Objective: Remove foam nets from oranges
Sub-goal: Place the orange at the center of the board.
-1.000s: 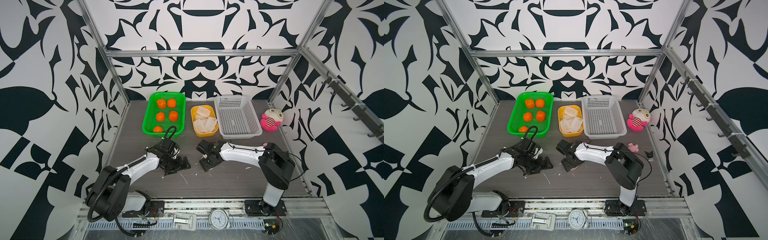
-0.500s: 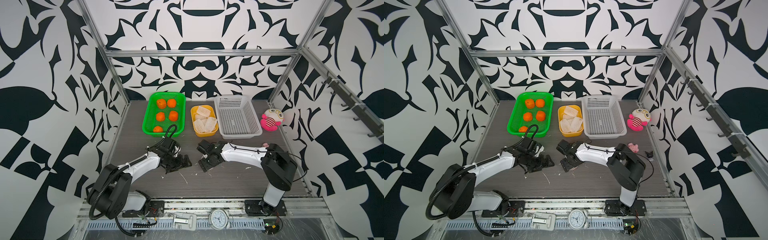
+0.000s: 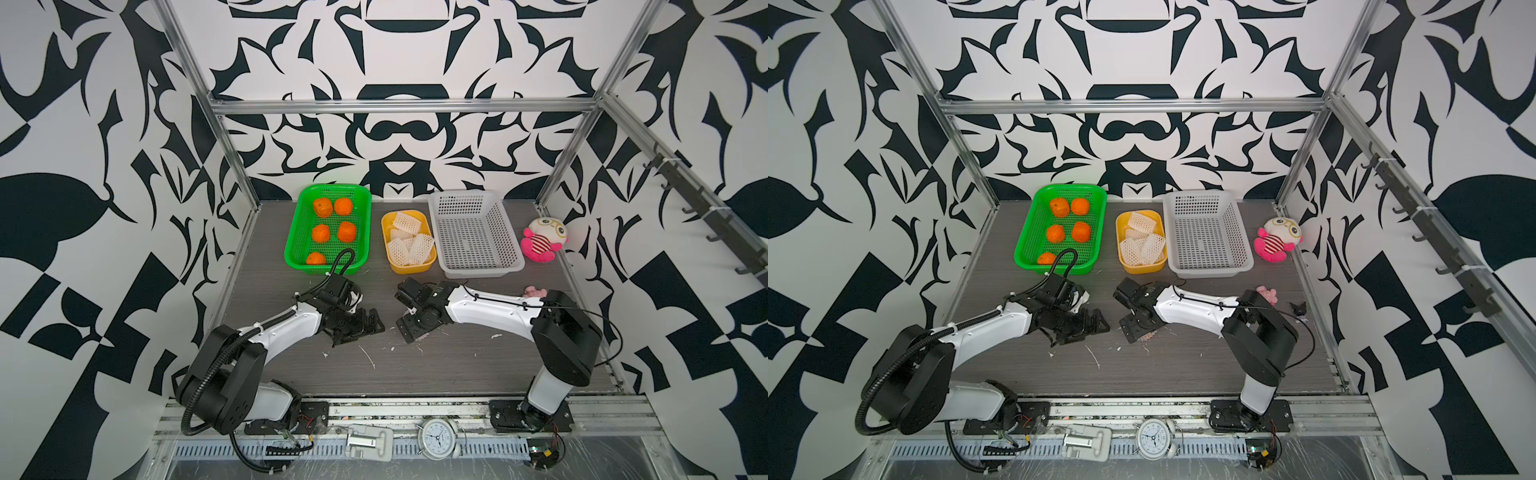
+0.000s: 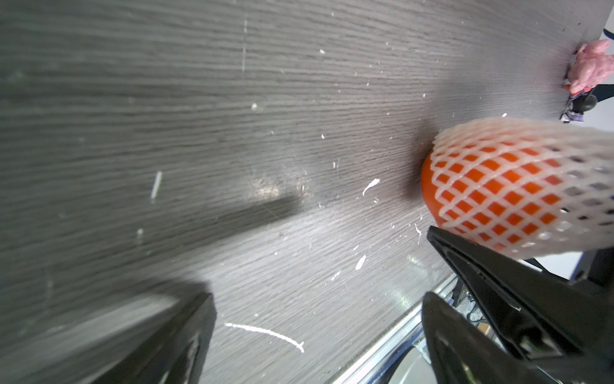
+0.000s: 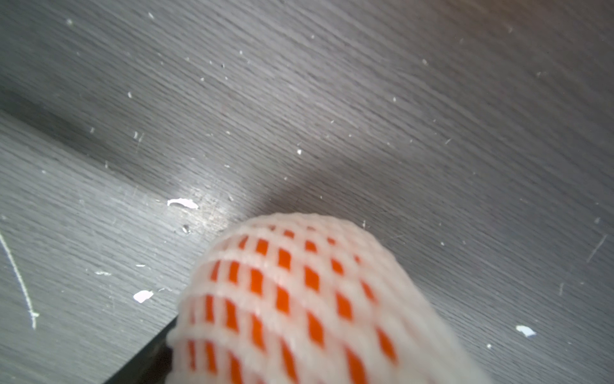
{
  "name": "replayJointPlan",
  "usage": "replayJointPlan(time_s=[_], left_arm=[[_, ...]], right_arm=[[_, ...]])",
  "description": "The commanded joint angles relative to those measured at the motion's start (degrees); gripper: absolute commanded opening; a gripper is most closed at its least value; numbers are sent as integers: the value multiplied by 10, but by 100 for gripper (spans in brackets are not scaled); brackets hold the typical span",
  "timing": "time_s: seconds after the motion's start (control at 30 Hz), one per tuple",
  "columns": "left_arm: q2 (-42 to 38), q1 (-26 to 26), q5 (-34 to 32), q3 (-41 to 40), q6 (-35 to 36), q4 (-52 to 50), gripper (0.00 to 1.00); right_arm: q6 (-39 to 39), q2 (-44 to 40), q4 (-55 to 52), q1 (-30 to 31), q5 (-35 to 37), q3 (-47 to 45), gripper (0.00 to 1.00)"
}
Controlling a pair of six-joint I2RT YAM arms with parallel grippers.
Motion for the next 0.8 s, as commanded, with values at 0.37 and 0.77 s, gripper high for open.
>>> replayJointPlan(time_s=[0.37, 0.77], left_arm=[[1, 3, 9, 18, 0, 7, 100], [-6, 2, 20, 26, -10, 16, 99]], right_arm=[[12, -39, -15, 9, 8, 0, 100], [5, -88, -15, 9, 7, -5, 100]])
